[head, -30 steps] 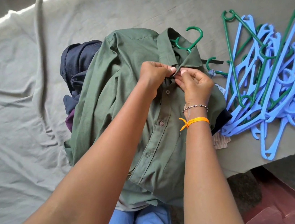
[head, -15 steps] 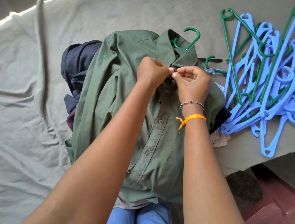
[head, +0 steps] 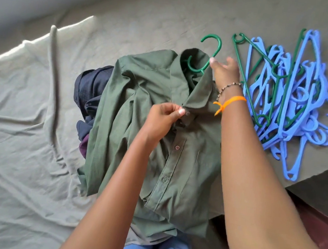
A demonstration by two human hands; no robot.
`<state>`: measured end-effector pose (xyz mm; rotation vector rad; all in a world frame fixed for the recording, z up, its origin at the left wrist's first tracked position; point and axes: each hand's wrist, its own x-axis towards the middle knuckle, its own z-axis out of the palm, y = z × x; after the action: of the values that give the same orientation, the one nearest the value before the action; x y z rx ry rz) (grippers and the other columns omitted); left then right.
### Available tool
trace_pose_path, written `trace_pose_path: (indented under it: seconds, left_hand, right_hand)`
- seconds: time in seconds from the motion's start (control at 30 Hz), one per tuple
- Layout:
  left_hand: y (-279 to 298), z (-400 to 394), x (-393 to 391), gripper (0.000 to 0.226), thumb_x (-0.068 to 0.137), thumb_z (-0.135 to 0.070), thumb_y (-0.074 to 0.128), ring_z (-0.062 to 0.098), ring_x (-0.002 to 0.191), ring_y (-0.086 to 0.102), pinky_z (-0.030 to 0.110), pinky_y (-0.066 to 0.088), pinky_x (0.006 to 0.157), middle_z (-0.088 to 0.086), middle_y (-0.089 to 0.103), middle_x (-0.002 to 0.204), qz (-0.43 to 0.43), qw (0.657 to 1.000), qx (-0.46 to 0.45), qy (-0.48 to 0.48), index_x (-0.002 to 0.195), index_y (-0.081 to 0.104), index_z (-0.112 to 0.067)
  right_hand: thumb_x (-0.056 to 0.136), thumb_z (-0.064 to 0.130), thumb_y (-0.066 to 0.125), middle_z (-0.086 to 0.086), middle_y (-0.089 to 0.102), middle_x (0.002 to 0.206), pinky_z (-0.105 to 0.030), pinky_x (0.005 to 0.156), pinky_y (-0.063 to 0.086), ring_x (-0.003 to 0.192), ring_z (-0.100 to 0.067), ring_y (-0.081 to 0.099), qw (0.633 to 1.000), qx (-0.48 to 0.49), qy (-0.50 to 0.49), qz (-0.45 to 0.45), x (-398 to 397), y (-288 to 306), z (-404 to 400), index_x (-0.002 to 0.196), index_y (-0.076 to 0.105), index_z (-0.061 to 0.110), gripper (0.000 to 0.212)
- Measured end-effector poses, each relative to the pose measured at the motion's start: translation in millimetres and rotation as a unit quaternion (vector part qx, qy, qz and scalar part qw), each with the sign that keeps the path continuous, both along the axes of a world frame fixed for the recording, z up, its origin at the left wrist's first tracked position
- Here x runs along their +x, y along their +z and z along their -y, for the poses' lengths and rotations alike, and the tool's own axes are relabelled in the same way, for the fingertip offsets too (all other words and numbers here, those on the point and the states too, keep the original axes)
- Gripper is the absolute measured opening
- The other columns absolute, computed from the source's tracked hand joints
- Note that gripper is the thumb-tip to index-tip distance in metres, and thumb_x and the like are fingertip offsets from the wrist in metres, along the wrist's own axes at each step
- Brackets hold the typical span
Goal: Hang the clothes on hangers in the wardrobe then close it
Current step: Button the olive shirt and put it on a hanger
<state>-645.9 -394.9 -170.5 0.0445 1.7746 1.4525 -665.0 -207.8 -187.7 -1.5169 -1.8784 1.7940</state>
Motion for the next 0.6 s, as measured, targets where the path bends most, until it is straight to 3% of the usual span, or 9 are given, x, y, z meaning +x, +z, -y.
trace_pose_path:
  seconds: [0.1, 0.13, 0.2, 0.33, 0.4, 0.5, 0.6]
  left_hand:
    - [17, 14, 9, 0.019, 0.089, -0.002, 0.060, -0.004, 0.058, 0.055, 0.008, 0.043, 0.060, -0.005, 0.063, 0.063, 0.002, 0.999, -0.006, -0.034, 0.073, 0.063, -0.011]
    - [23, 19, 13, 0.019, 0.088, -0.002, 0.062, -0.006, 0.057, 0.055, 0.007, 0.043, 0.062, -0.004, 0.062, 0.064, -0.003, 0.999, -0.019, -0.046, 0.072, 0.063, -0.012]
    - [32, 27, 19, 0.016, 0.088, -0.009, 0.065, -0.003, 0.062, 0.056, 0.012, 0.044, 0.067, 0.000, 0.065, 0.070, -0.037, 0.994, -0.074, -0.072, 0.073, 0.066, -0.017]
    - [62, 33, 23, 0.013, 0.089, -0.014, 0.062, 0.000, 0.060, 0.050, 0.017, 0.041, 0.060, -0.005, 0.063, 0.079, -0.195, 0.967, -0.161, -0.044, 0.086, 0.070, -0.023]
    - [85, 33, 22, 0.018, 0.088, -0.007, 0.061, 0.011, 0.082, 0.057, 0.029, 0.048, 0.081, 0.000, 0.061, 0.099, -0.302, 0.942, -0.144, -0.010, 0.100, 0.068, -0.019]
    - [123, 29, 23, 0.048, 0.085, -0.007, 0.063, 0.027, 0.116, 0.046, 0.038, 0.036, 0.103, 0.007, 0.047, 0.126, -0.444, 0.885, -0.135, -0.031, 0.130, 0.052, -0.018]
    - [164, 24, 29, 0.069, 0.082, -0.014, 0.069, 0.029, 0.135, 0.031, 0.047, 0.023, 0.113, 0.010, 0.035, 0.144, -0.555, 0.821, -0.116, -0.064, 0.143, 0.038, -0.024]
  right_hand:
    - [0.082, 0.024, 0.070, 0.000, 0.054, 0.077, -0.014, 0.063, 0.040, 0.068, -0.005, 0.047, 0.999, -0.006, 0.023, -0.033, -15, 14, 1, 0.081, 0.055, 0.017, 0.017]
    - [0.087, 0.019, 0.065, -0.004, 0.058, 0.073, -0.015, 0.062, 0.040, 0.064, -0.004, 0.046, 0.999, 0.020, 0.024, -0.040, -15, 22, 4, 0.076, 0.058, 0.013, 0.014]
    - [0.094, 0.017, 0.053, -0.005, 0.065, 0.071, -0.022, 0.071, 0.043, 0.063, -0.007, 0.052, 0.994, 0.081, 0.015, -0.075, -11, 41, 12, 0.065, 0.061, 0.012, 0.030]
    - [0.099, 0.024, 0.044, 0.010, 0.046, 0.059, -0.029, 0.072, 0.037, 0.072, -0.018, 0.049, 0.974, 0.205, 0.025, -0.096, 19, 94, 30, 0.057, 0.042, 0.024, 0.043]
    - [0.100, 0.023, 0.042, 0.009, 0.043, 0.057, -0.030, 0.068, 0.033, 0.066, -0.017, 0.046, 0.961, 0.242, 0.029, -0.129, 42, 123, 34, 0.056, 0.039, 0.023, 0.045]
    - [0.102, 0.021, 0.038, 0.008, 0.041, 0.053, -0.026, 0.062, 0.030, 0.050, -0.001, 0.042, 0.941, 0.287, 0.014, -0.181, 83, 181, 35, 0.054, 0.036, 0.022, 0.048]
    - [0.102, 0.021, 0.034, 0.005, 0.039, 0.050, -0.019, 0.056, 0.031, 0.045, 0.002, 0.039, 0.916, 0.324, -0.019, -0.237, 131, 251, 34, 0.052, 0.035, 0.020, 0.050]
